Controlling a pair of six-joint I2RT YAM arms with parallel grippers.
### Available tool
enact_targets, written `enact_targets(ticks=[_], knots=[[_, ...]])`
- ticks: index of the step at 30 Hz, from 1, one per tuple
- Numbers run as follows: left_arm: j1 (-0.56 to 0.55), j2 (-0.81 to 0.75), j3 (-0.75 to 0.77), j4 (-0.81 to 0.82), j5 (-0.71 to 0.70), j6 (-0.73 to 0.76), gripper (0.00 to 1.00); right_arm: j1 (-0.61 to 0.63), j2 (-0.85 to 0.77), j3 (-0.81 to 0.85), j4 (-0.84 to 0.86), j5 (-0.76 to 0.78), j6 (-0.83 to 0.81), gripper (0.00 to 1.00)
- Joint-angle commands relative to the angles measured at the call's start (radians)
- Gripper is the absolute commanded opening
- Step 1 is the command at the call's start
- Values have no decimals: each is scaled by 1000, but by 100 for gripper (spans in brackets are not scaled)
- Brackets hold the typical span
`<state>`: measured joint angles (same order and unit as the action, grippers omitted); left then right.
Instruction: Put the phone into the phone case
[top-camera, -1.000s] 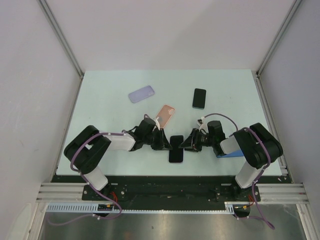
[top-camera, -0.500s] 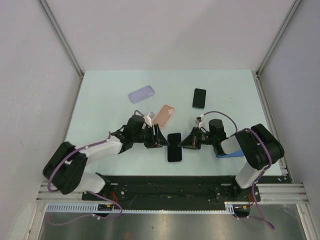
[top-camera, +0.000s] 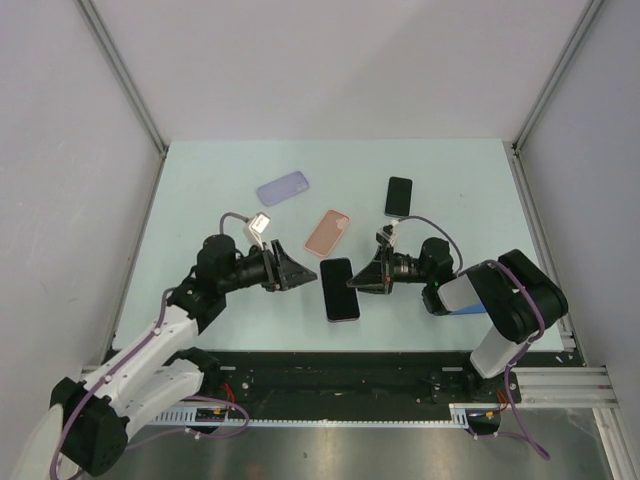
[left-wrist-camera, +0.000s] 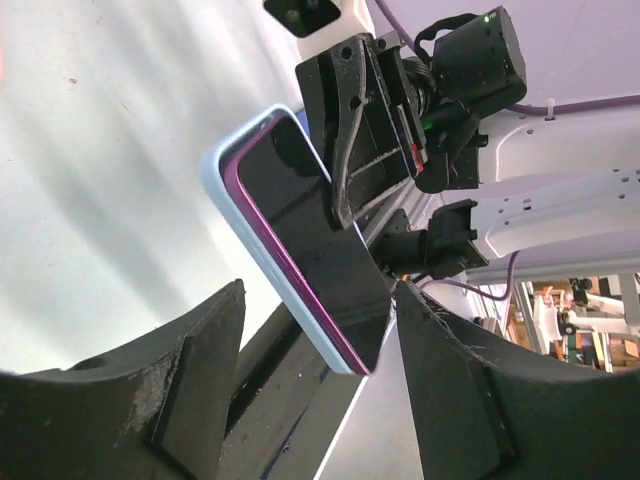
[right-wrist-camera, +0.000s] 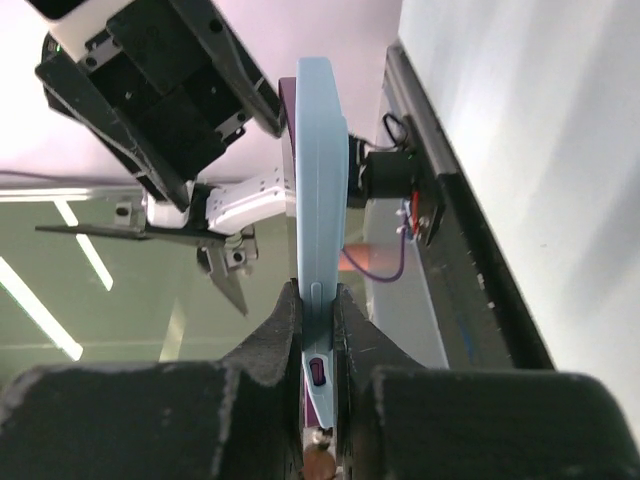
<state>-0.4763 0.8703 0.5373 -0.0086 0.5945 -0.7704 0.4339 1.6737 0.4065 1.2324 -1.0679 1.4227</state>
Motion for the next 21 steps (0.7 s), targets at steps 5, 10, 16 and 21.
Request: enact_targets(ticks=[5,10,16,21], knots=[[11,25,-103,195,109,-104,64,91,-111,20,363,-15,124,0],[11,45,-120,279,134,-138,62,124,-121,32,361,6,134,0],[11,42,-145,344,139,-179,50,152,-106,32,361,17,134,0],[11,49,-163,372,142,-201,22,163,-81,34,361,22,128,3]])
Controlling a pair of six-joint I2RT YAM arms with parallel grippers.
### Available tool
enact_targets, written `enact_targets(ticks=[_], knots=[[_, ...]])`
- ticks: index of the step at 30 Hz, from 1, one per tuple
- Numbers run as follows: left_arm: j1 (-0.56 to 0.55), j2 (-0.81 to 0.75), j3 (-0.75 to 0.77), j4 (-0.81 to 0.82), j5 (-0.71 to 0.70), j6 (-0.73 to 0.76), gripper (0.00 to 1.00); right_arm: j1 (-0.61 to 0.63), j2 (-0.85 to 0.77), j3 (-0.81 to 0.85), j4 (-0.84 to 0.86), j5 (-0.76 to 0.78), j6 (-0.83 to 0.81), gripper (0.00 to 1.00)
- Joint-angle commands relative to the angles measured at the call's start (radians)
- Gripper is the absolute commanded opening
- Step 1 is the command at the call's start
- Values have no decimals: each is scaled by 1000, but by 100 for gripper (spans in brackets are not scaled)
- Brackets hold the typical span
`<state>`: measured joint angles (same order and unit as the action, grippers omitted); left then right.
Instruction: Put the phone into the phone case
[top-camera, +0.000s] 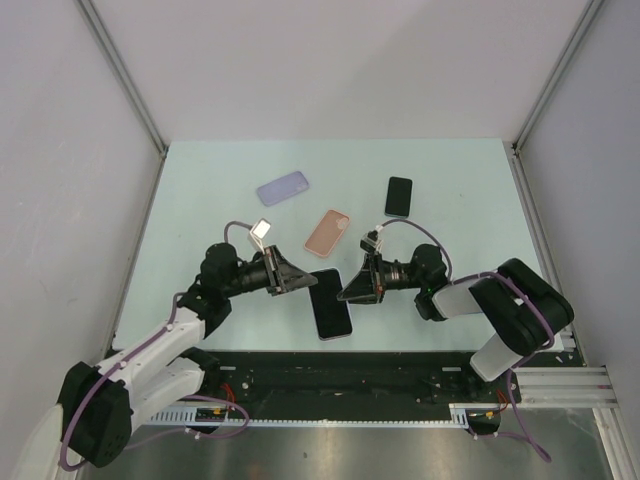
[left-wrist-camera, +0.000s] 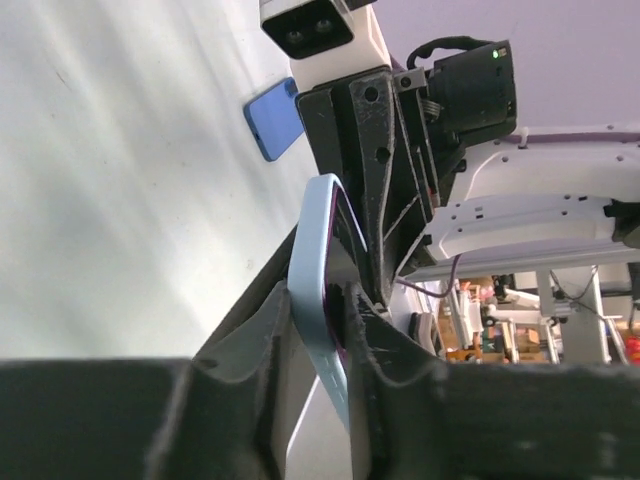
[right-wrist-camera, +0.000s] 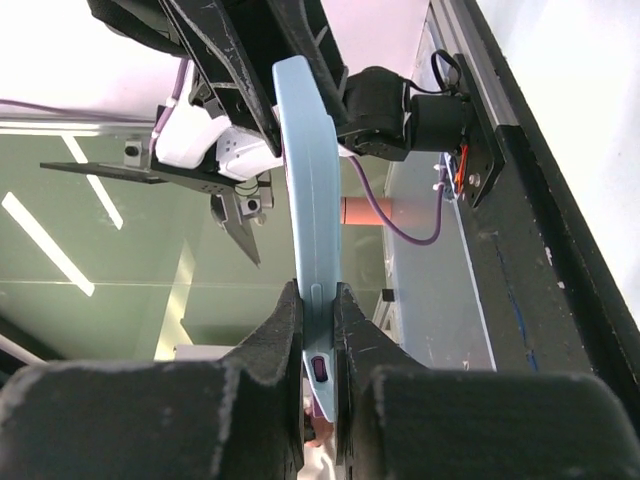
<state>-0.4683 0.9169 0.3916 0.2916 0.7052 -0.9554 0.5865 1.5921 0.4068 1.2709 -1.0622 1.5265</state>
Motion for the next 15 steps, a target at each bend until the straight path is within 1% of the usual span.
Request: enact_targets(ticks=[1,2,3,6,8,11,12,14,15], knots=[[3,2,-16,60,27,-16,13,10,6,32,323,19,24,6],[3,7,-14,31,16,-16,5,10,12,32,323,19,23,8],[3,8,-13,20,11,-17,0,12,25,33,323,22,24,13],[5,11,-25,26,8,-43,0,16,43,33,323,34,21,18],[3,7,-23,8,1,-51,0,16,51,33,323,41,20,19],[3,-3,-14,-23,0,-46,0,15,58,32,324,50,18,8],[5,-7,-7,-46,-6,-28,6,15,57,33,324,53,18,3],[5,-18,9,-95,-13,-11,22,12,52,33,323,65,21,1],[5,-23,9,-100,-12,-13,38,4,49,32,323,70,21,0]])
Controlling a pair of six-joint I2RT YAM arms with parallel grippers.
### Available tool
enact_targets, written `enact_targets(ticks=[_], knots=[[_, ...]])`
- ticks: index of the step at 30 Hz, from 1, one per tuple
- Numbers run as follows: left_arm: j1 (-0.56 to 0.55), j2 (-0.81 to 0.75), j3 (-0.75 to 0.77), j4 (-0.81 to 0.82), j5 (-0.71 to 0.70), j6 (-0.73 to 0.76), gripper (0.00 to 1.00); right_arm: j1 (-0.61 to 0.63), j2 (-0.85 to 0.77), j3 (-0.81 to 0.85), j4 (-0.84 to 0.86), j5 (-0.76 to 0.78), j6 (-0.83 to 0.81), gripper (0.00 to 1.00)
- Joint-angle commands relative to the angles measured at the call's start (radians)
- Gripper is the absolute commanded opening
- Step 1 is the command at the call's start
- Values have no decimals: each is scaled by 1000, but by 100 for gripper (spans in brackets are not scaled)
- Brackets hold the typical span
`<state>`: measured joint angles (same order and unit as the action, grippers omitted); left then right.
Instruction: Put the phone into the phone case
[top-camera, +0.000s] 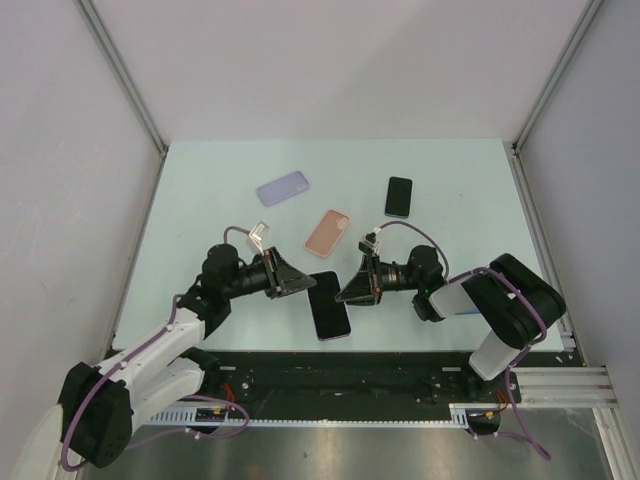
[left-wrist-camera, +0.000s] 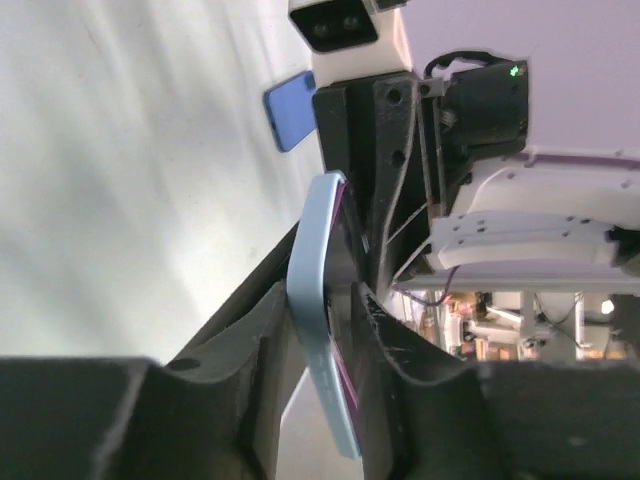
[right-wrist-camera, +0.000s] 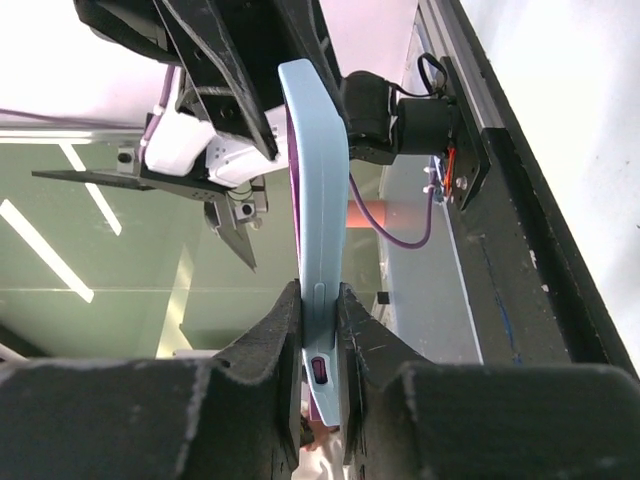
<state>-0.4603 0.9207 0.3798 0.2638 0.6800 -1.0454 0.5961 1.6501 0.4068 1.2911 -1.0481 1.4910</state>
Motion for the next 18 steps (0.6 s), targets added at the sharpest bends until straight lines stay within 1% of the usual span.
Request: enact_targets(ticks=[1,3,4,7,12,15,18], knots=[[-3,-29,15,-72,24,73,45,-12,-9,30,303,68,63,0],[-3,-40,2,-67,36,52,59,-31,-9,27,303,86,68,0],[-3,-43,-16,-60,61,41,61,-38,-7,24,303,108,75,0],[-5,-69,-60,-11,90,-8,63,-65,2,23,304,144,94,0],[-6,-170,-122,35,72,-73,63,-78,11,30,304,172,107,0],[-6,-184,-147,55,70,-87,63,-73,16,33,304,180,107,0],[-6,-165,-160,92,81,-99,63,-65,19,33,306,184,107,0]])
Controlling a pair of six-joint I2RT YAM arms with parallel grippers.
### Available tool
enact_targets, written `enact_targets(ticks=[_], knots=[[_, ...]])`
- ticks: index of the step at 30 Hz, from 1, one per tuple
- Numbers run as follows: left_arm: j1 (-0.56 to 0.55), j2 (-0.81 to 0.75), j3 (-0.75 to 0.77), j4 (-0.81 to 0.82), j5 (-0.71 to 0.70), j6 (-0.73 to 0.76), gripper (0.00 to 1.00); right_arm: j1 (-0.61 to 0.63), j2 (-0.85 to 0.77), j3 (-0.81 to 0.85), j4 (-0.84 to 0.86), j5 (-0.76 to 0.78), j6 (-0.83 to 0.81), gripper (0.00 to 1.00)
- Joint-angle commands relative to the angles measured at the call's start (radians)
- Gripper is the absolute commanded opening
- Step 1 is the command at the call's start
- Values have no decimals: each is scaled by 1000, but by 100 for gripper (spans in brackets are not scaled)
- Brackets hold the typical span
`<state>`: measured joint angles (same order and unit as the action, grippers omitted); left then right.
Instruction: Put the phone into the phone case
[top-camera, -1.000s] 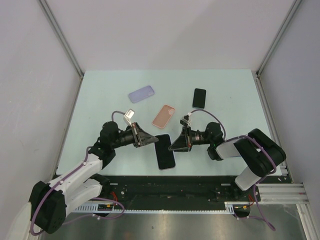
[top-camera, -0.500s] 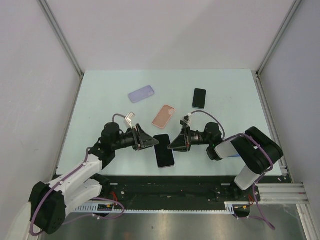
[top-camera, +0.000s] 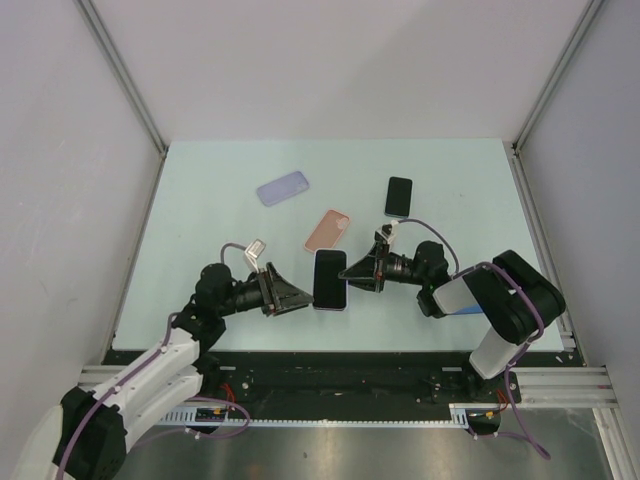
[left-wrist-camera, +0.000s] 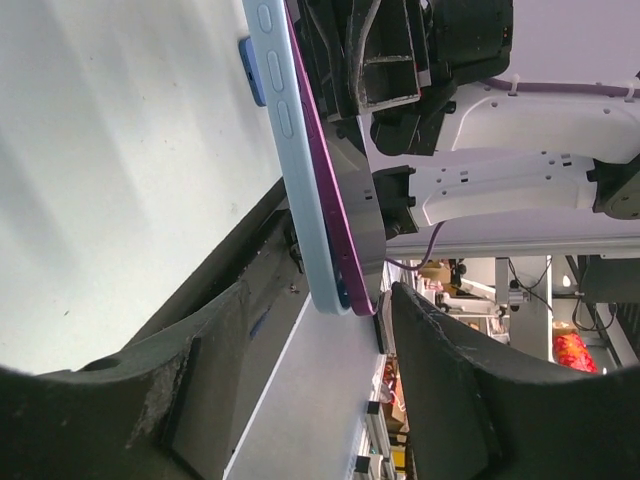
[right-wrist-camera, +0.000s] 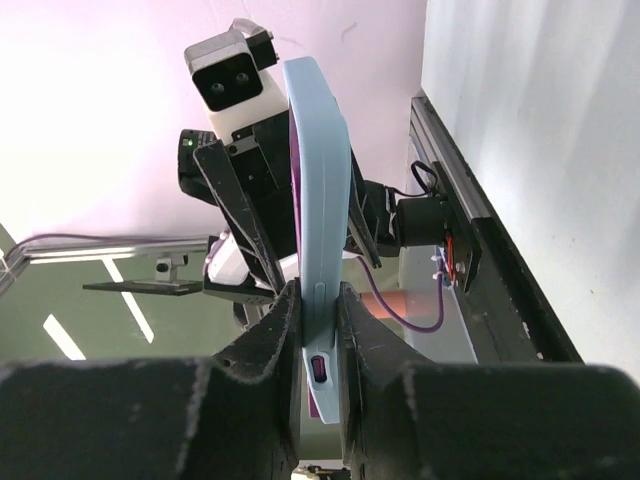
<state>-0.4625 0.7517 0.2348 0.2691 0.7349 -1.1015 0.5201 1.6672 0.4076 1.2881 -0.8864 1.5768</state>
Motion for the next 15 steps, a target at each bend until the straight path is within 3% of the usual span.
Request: enact_targets(ticks=[1,6,11,15], knots=[[-4,18,-22,102,32,-49,63,12,3,31,307,23,22,0],[-7,47,-34,173,41,-78,62,29,3,33,307,37,25,0],[-10,63,-40,206,47,-95,54,34,8,31,307,46,26,0],[-11,71,-48,220,54,-109,36,41,22,33,307,56,26,0]])
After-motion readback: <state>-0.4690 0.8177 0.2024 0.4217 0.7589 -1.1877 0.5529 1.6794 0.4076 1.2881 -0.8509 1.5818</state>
